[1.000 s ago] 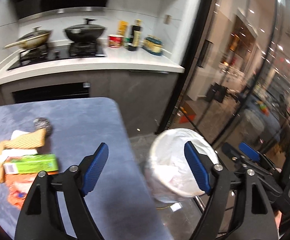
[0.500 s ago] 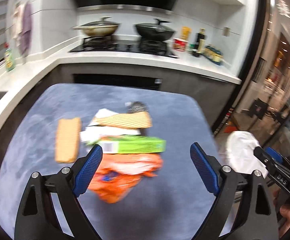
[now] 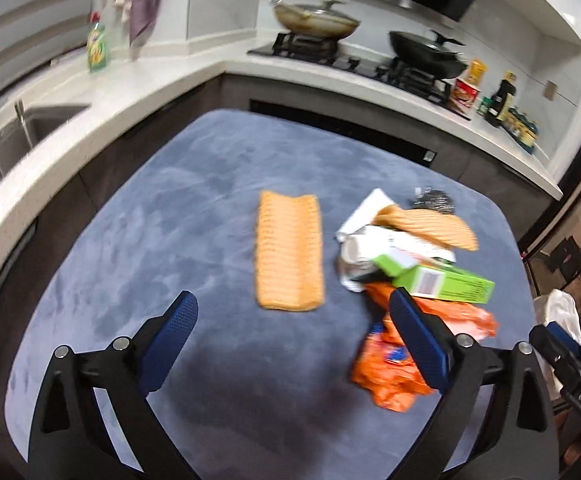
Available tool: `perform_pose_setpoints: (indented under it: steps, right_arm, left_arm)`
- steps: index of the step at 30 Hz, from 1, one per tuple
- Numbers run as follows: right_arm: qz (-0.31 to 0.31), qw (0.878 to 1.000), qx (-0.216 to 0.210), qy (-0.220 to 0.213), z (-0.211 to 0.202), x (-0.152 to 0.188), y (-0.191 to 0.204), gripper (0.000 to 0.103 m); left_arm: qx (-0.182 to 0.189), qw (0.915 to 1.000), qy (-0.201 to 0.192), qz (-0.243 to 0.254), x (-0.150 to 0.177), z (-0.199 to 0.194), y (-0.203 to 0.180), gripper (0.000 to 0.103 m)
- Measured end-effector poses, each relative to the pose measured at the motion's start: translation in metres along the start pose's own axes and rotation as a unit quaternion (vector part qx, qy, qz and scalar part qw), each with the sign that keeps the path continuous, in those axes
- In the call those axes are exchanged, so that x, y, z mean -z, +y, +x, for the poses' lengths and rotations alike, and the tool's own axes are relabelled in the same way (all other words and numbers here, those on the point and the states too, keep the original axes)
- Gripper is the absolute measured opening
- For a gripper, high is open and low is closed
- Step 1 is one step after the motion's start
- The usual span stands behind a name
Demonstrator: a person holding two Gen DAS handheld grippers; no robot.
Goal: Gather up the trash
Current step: 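Grasp the orange mesh fruit sleeve with the left tool, then grasp the orange snack wrapper with the right tool while the left tool holds the sleeve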
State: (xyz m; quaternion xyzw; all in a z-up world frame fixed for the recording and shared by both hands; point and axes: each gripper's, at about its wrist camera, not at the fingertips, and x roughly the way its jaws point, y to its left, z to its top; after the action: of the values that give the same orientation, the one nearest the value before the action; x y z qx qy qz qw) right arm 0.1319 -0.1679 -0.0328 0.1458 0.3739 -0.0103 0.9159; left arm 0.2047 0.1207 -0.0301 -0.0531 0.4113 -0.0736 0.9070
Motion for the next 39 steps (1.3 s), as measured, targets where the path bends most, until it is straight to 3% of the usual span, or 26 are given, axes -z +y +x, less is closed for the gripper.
perform_pose_setpoints:
  steps: [6,13,15,19,24,26,39]
  right_arm:
    - [-0.013,1.0,-0.001,0.027,0.039,0.001,0.023,0.08]
    - [-0.002,0.999,-0.003,0.038,0.059,0.002,0.026,0.08]
    - [-0.001,0.999,-0.004,0.038,0.06,0.002,0.026,0.08]
    - [0.001,0.999,-0.006,0.04,0.064,0.001,0.026,0.081]
    - [0.007,0.999,-0.009,0.039,0.065,0.003,0.024,0.081]
    - [0.007,0.999,-0.01,0.037,0.064,0.003,0.024,0.081]
    - [0.013,0.999,-0.014,0.025,0.05,0.005,0.022,0.081]
  left_arm:
    - [0.013,0.9986,0.037,-0.034,-0.005,0.041,0.025,0.092]
    - [0.016,0.998,0.056,-0.026,-0.014,0.082,0.021,0.091]
    - [0.017,0.9978,0.061,-0.019,-0.015,0.093,0.017,0.083]
    - [0.03,0.9958,0.083,-0.021,-0.015,0.107,0.013,0.058]
    - [0.03,0.9966,0.074,-0.019,-0.013,0.103,0.011,0.035]
    - [0.031,0.9972,0.066,-0.015,-0.013,0.098,0.01,0.021]
    - [0.045,0.9981,0.043,0.006,-0.009,0.059,-0.006,0.017]
